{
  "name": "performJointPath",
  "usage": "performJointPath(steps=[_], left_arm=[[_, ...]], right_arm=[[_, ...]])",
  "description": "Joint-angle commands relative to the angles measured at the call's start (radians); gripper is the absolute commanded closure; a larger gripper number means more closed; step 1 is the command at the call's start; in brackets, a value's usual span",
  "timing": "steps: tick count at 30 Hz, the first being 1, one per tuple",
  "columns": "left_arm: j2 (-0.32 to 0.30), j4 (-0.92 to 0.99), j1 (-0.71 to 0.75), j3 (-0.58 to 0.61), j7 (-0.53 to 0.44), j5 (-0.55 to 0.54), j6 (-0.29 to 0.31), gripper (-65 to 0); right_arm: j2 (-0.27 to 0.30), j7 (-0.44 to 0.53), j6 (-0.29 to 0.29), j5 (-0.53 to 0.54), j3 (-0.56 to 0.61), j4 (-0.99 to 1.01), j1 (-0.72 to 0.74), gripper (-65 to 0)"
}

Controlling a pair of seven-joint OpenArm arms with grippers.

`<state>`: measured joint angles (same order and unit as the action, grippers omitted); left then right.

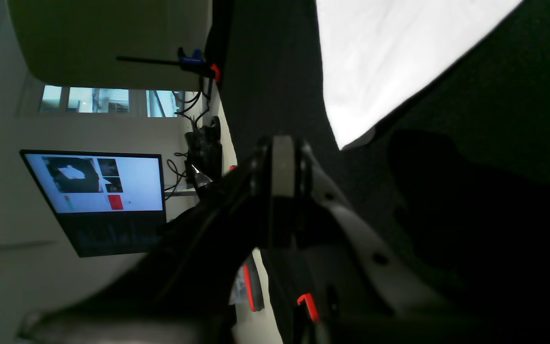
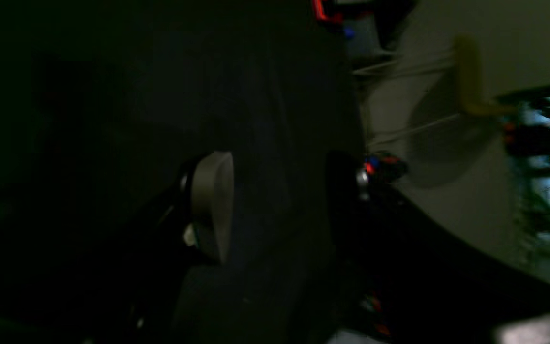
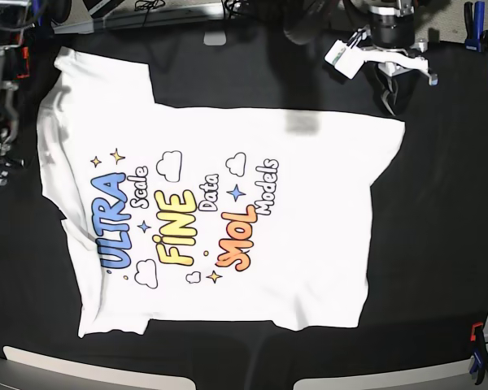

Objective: Layout the t-shirt on the table in an organized manner, then fold the t-shirt properly
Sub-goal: 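Drag the grasped shirt side outward with the right gripper to smooth it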

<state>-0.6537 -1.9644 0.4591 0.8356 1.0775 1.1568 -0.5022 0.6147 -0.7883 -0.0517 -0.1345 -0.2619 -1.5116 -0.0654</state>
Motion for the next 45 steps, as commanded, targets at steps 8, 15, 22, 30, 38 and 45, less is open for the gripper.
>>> performJointPath(steps=[8, 15, 22, 30, 38, 45], left_arm=[[-0.006, -0.017, 0.003, -0.003, -0.002, 0.028, -0.034, 0.0], [-0.006, -0.017, 0.003, -0.003, -0.002, 0.028, -0.034, 0.0], [-0.006, -0.017, 0.003, -0.003, -0.001, 0.028, -0.034, 0.0], [-0.006, -0.017, 0.003, -0.003, 0.000, 0.028, -0.034, 0.0], [-0.006, -0.017, 0.003, -0.003, 0.006, 0.028, -0.034, 0.0], [-0.006, -0.017, 0.003, -0.003, 0.005, 0.028, -0.034, 0.0]], right_arm=[[-0.055, 0.100, -0.241, 0.243, 0.041, -0.015, 0.101, -30.3], [-0.126, 0.116, -0.258, 0.156, 0.185, -0.012, 0.219, -30.3], [-0.190, 0.144, -0.256, 0.056, 0.335, 0.166, 0.347, -30.3], [-0.198, 0.184, -0.253, 0.008, 0.380, 0.527, 0.534, -30.3], [-0.073, 0.181, -0.114, -0.049, 0.380, 0.600, 0.603, -30.3], [0.039, 0.150, -0.056, 0.021, 0.380, 0.602, 0.603, -30.3]])
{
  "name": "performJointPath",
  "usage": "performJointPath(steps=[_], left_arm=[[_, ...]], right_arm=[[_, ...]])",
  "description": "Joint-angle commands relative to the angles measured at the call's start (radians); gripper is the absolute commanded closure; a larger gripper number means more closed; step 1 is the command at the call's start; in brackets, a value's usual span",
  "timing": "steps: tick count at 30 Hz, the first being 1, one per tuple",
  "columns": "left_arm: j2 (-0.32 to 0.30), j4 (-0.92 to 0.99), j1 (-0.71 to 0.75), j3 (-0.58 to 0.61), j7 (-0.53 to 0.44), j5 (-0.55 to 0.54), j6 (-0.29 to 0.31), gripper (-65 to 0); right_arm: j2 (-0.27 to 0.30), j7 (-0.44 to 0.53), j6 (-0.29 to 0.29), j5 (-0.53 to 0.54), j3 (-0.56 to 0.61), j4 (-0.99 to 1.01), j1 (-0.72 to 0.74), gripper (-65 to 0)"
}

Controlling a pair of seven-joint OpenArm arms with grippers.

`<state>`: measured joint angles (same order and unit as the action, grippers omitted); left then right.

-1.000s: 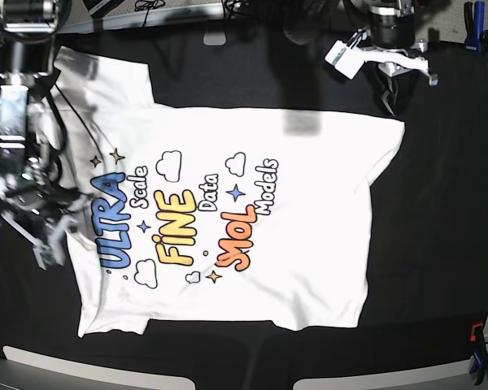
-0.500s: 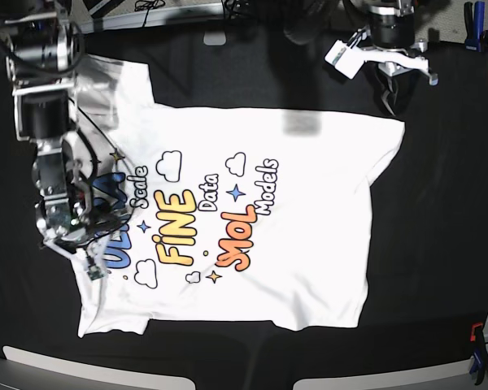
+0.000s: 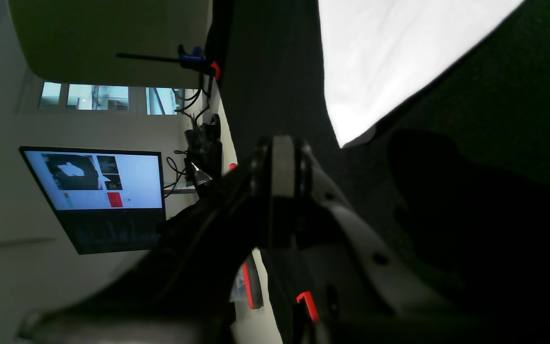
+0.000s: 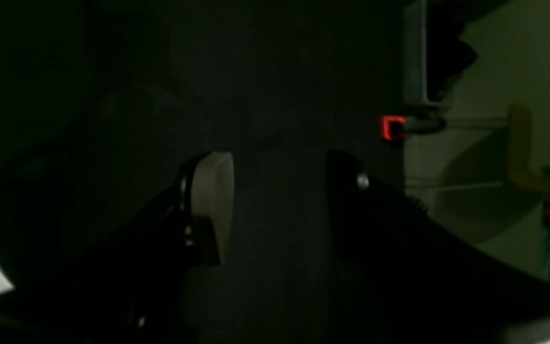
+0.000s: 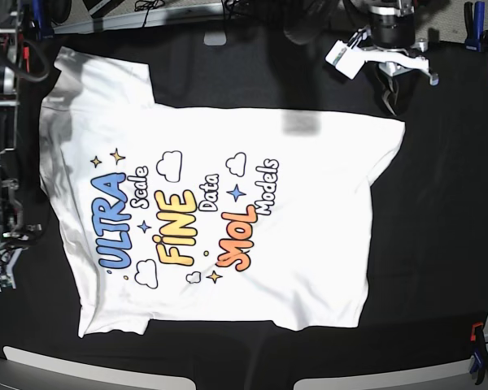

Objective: Layout the t-shirt on the table in an organized manner, then fold the t-shirt properly
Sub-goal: 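Drag the grasped shirt side outward with the right gripper to smooth it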

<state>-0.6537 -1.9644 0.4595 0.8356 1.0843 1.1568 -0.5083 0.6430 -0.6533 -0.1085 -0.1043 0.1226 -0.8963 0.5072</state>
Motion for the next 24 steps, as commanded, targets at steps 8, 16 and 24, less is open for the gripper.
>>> performJointPath(steps=[8, 16, 24], left_arm=[[-0.006, -0.017, 0.003, -0.003, -0.001, 0.028, -0.028, 0.0], [-0.006, -0.017, 0.003, -0.003, -0.001, 0.028, -0.028, 0.0], [-0.006, -0.017, 0.003, -0.003, 0.000, 0.028, -0.028, 0.0]], right_arm=[[-0.086, 0.088, -0.222, 0.148, -0.004, -0.013, 0.031, -30.3], [-0.216, 0.193, -0.174, -0.015, -0.004, -0.007, 0.031, -30.3], [-0.225, 0.248, -0.065, -0.084, -0.005, 0.149, 0.050, -30.3]])
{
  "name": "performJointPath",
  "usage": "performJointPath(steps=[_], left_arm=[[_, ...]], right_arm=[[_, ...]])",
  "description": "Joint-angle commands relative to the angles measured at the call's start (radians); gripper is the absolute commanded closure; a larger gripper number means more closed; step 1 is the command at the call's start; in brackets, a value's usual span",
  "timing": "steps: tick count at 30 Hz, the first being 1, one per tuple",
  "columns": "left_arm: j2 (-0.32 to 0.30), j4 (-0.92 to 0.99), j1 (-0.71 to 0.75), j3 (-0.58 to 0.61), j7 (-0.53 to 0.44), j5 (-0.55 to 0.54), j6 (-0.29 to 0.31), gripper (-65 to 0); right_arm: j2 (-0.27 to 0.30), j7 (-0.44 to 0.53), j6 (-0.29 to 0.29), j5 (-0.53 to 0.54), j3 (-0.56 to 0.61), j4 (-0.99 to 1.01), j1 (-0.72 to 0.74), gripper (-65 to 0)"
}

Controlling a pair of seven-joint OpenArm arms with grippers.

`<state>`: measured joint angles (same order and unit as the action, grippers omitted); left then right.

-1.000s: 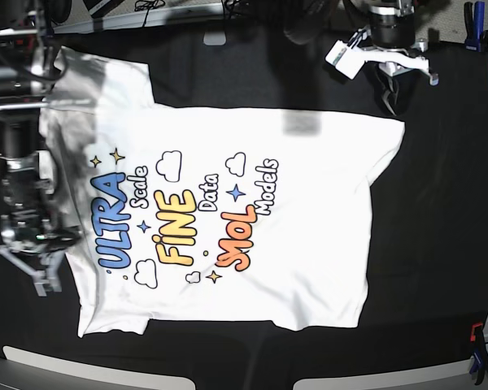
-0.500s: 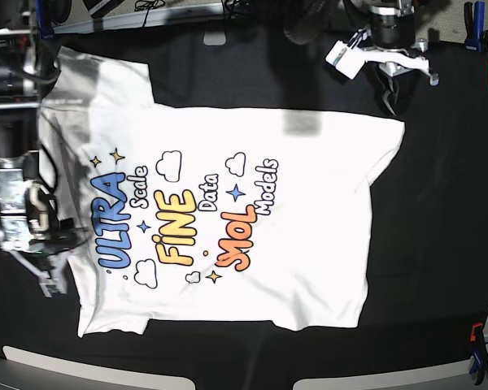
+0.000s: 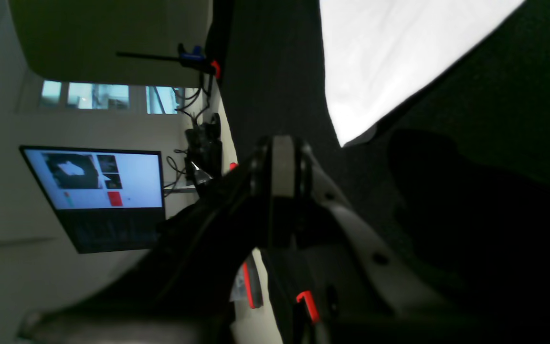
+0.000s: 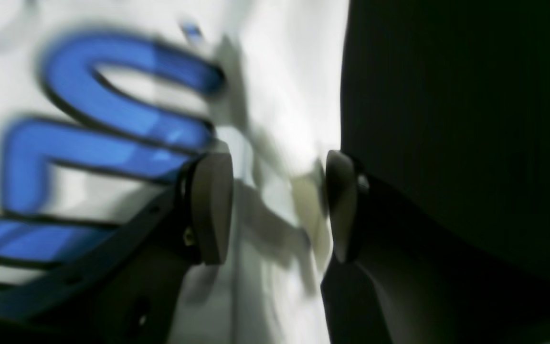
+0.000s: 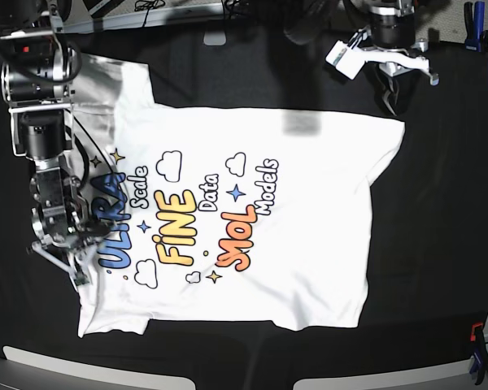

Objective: Layout the t-shirt on the table in an organized manner, then fold the t-shirt properly
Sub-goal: 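Drag the grasped shirt side outward with the right gripper to smooth it, then grasp the shirt's collar-side corners with both grippers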

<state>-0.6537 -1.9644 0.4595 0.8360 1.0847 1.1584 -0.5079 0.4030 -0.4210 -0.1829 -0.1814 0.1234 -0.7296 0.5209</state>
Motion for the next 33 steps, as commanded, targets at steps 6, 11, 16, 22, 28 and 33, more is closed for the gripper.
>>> performJointPath(steps=[6, 11, 16, 22, 28, 33], left_arm=[[-0.006, -0.017, 0.003, -0.003, 0.000, 0.026, -0.028, 0.0], [-0.006, -0.017, 0.003, -0.003, 0.007, 0.026, -0.028, 0.0], [-0.006, -0.017, 0.003, -0.003, 0.006, 0.027, -0.028, 0.0], [-0.006, -0.017, 0.003, -0.003, 0.006, 0.027, -0.028, 0.0], [-0.007, -0.017, 0.003, -0.003, -0.035, 0.027, -0.028, 0.0], [-0.007, -0.017, 0.001, -0.003, -0.202, -0.041, 0.035, 0.0]], right_arm=[[0.053, 0.040, 0.218, -0.043, -0.005, 0.108, 0.086, -30.3], [0.119, 0.038, 0.278, -0.051, -0.005, 0.108, 0.127, -30.3], [0.182, 0.011, 0.278, -0.043, -0.005, 0.108, 0.138, -30.3], [0.192, -0.105, 0.186, 0.078, -0.005, 0.106, 0.134, -30.3], [0.194, -0.124, 0.138, 0.106, -0.005, -0.028, 0.027, -30.3], [0.220, -0.161, 0.138, 0.107, -0.005, -0.293, -0.148, -30.3]])
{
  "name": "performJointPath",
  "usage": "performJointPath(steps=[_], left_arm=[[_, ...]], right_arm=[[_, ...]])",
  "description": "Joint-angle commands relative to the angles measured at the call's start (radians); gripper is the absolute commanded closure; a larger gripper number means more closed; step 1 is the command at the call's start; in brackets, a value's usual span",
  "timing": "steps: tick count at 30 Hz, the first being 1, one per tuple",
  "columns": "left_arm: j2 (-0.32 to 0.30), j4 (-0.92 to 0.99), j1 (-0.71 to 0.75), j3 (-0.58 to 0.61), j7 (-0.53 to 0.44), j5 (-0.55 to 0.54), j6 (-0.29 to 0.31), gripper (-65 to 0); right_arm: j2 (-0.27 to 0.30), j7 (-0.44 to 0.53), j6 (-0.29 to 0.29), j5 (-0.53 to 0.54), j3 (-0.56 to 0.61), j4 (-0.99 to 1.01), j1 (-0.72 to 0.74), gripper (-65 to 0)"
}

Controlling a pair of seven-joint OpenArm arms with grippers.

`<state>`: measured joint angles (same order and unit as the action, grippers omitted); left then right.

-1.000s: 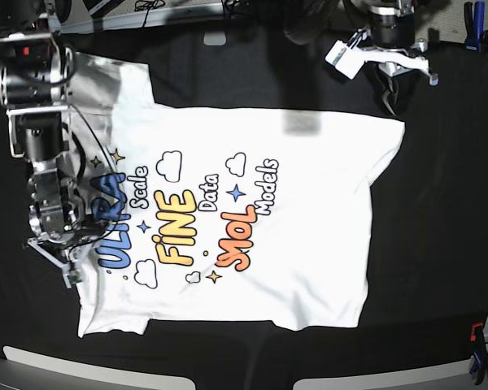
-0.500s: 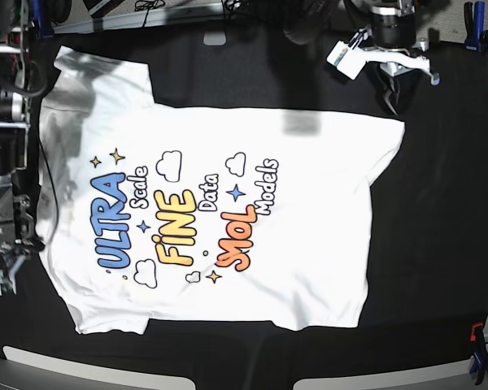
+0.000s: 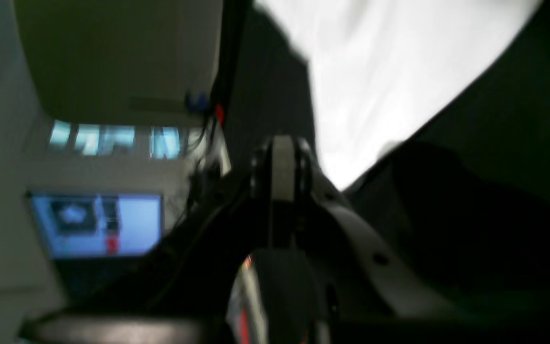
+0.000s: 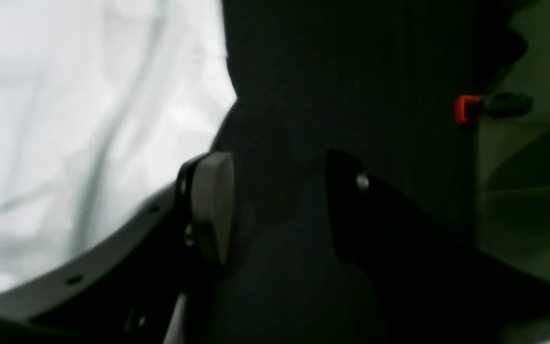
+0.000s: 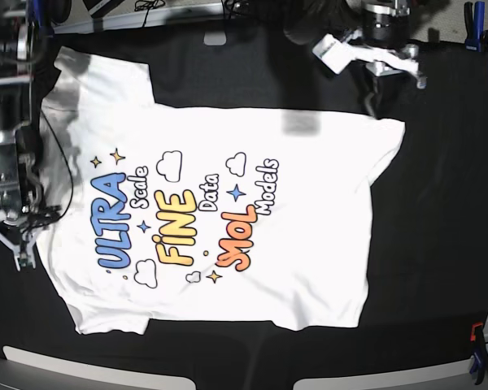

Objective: Layout the t-shirt on the table in an organized manner, then fold the t-shirt properly
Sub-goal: 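Grasp the shirt's collar-side corners with both grippers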

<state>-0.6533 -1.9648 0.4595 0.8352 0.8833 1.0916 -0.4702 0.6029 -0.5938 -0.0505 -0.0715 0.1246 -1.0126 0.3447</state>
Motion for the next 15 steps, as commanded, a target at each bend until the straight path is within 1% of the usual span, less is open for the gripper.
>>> performJointPath(steps=[1, 3, 5, 6, 7, 8, 11, 12, 15], left_arm=[[-0.008, -0.016, -0.002, -0.003, -0.031, -0.023, 0.021, 0.0], [-0.010, -0.016, -0.018, -0.003, -0.064, -0.123, 0.071, 0.0], [-0.019, -0.015, -0.048, -0.004, -0.066, -0.183, 0.113, -0.4], [-0.026, -0.014, -0.065, -0.005, -0.064, -0.197, 0.124, -4.1], [-0.036, -0.013, -0.082, -0.005, -0.062, -0.203, 0.127, -6.9], [-0.048, -0.012, -0.100, -0.005, -0.058, -0.208, 0.127, -8.0], [-0.093, -0.011, -0.147, -0.005, -0.019, -0.209, 0.131, -8.3], [-0.112, -0.011, -0.158, -0.005, -0.011, -0.208, 0.146, -8.3], [-0.165, -0.011, -0.169, -0.005, -0.013, -0.212, 0.215, -8.3]], right_arm=[[0.027, 0.002, 0.006, -0.003, -0.006, -0.067, -0.008, -30.3], [0.045, -0.014, 0.006, -0.003, -0.006, -0.172, -0.076, -30.3], [0.061, -0.024, 0.006, -0.003, -0.006, -0.264, -0.138, -30.3], [0.068, -0.029, 0.006, -0.004, -0.007, -0.302, -0.164, -30.3], [0.074, -0.035, 0.006, -0.003, -0.007, -0.337, -0.188, -30.3], [0.079, -0.039, 0.006, -0.004, -0.007, -0.368, -0.211, -30.3], [0.089, -0.047, 0.006, -0.004, -0.007, -0.446, -0.272, -30.3], [0.091, -0.047, 0.006, -0.004, -0.007, -0.470, -0.291, -30.3], [0.093, -0.053, 0.006, -0.005, -0.007, -0.537, -0.342, -30.3]])
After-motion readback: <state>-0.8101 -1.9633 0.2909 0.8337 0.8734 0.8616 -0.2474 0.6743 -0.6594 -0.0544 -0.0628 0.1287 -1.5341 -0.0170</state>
